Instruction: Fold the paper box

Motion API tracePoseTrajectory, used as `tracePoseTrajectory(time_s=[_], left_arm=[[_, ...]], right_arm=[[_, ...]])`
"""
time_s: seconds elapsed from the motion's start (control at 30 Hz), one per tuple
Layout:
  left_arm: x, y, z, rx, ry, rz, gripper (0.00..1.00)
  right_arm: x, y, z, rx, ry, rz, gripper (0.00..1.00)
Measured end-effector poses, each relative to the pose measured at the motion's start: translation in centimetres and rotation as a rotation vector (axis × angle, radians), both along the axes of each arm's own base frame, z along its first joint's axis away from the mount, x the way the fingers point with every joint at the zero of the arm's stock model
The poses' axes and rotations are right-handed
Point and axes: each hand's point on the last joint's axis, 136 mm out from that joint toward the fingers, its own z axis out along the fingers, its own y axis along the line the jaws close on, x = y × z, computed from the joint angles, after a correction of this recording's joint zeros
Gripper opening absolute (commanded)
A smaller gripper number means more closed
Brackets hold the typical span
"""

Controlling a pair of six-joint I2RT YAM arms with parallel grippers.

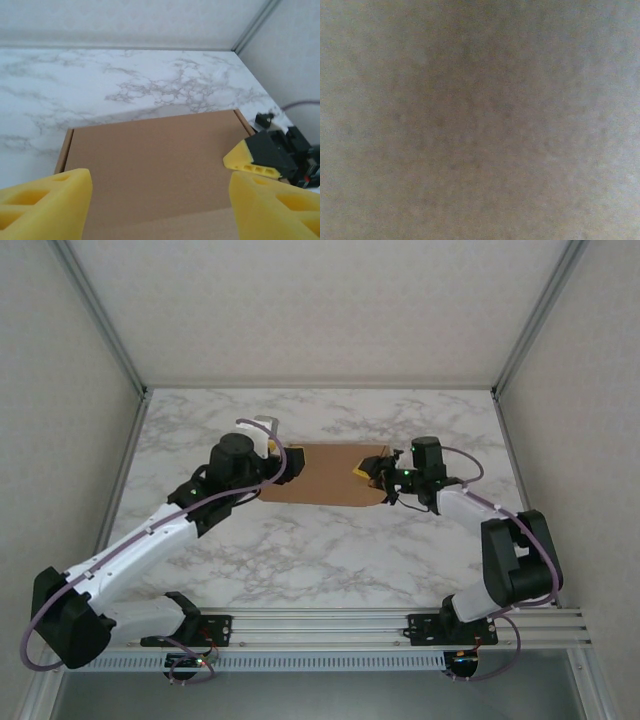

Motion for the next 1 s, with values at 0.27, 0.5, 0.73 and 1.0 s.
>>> tracePoseTrajectory(time_s=[0.27, 0.5, 0.73, 1.0], left_arm=[[-1.0, 0.6, 0.9, 0.076, -0.017, 0.012, 0.75], [-7.1, -4.8, -1.1, 0.515, -0.315, -0.332, 0.89], [-6.5, -6.9, -7.4, 0.894, -0.382, -0.495, 0.9], [-3.9, -7.6, -8.5, 1.07, -0.506, -0.448, 0.89]], right_arm=[[-0.2, -0.4, 0.1, 0.099, 0.11, -0.128, 0.36], [-0.3, -0.4, 1.0, 0.114, 0.116, -0.134, 0.36], [-0.8, -0.5, 3.1, 0.133, 0.073, -0.125, 0.36], [-1.7, -0.5, 5.3, 0.157, 0.03, -0.104, 0.35]])
